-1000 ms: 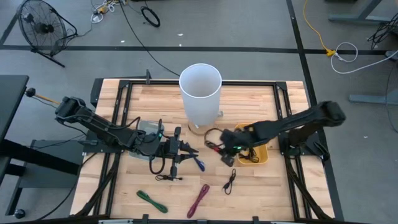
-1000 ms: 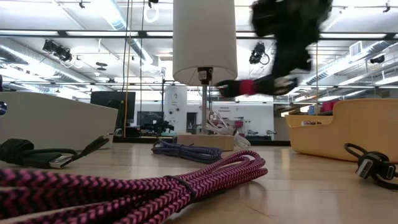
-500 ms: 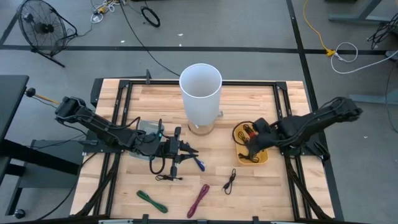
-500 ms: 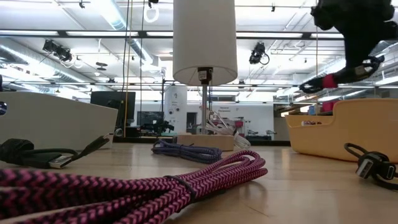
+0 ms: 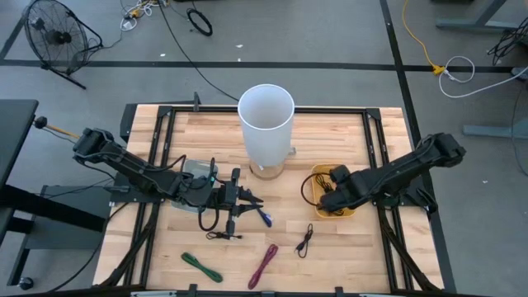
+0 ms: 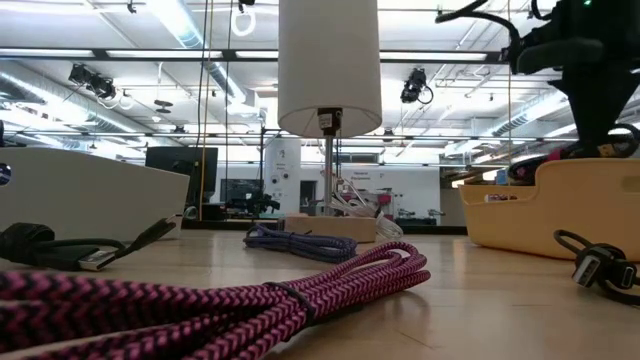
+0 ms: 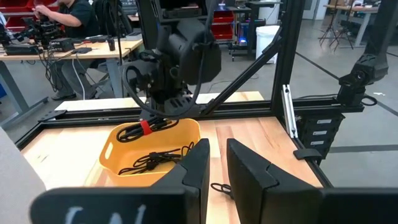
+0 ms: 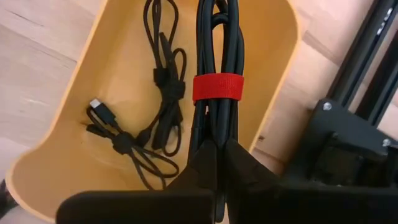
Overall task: Pick & Place USB Port
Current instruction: Put the black USB charger into the yellow bin, then put the blue patterned USB charger into the gray bin
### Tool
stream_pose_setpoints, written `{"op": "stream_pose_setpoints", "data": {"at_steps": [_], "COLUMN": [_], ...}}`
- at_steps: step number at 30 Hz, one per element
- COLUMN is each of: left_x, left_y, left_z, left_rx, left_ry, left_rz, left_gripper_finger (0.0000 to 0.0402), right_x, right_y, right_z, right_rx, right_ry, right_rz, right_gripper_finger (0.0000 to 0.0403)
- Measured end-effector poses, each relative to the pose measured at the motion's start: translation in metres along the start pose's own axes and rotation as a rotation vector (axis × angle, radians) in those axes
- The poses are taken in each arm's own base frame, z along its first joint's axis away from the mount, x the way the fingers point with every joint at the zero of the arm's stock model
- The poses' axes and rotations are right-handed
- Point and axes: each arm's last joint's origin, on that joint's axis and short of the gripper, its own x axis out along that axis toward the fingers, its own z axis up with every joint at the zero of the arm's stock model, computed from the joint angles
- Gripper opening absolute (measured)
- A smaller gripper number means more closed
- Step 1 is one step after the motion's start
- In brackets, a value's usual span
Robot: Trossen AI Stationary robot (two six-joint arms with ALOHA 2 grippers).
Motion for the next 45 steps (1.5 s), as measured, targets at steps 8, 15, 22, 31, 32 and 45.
{"op": "stream_pose_setpoints", "data": {"at_steps": [8, 15, 22, 31, 32, 45], "left_x": [0.0, 0.0, 0.0, 0.0, 0.0, 0.0], "left_y": [0.0, 0.0, 0.0, 0.0, 0.0, 0.0], "left_z": [0.0, 0.0, -0.002, -0.001, -0.001, -0.001], "left_rx": [0.0, 0.0, 0.007, 0.005, 0.005, 0.006], "left_ry": [0.001, 0.001, 0.015, 0.013, 0.012, 0.015], "left_rz": [0.0, 0.0, 0.0, 0.001, 0.0, 0.001], "left_gripper_finger": [0.006, 0.006, 0.006, 0.006, 0.006, 0.006], "right_x": [0.003, 0.003, 0.003, 0.001, 0.001, -0.03], "right_y": [0.003, 0.003, 0.004, 0.016, 0.018, 0.068], "right_z": [0.0, 0.0, 0.001, 0.003, 0.004, 0.001], "right_rx": [-0.008, -0.042, -0.084, -0.191, -0.202, -0.562], "right_ry": [-0.011, -0.022, -0.059, -0.097, -0.103, -0.075], "right_rz": [-0.015, -0.015, -0.012, 0.113, 0.139, 0.833], "right_gripper_finger": [0.0043, 0.0121, 0.0142, 0.0123, 0.012, 0.0104]}}
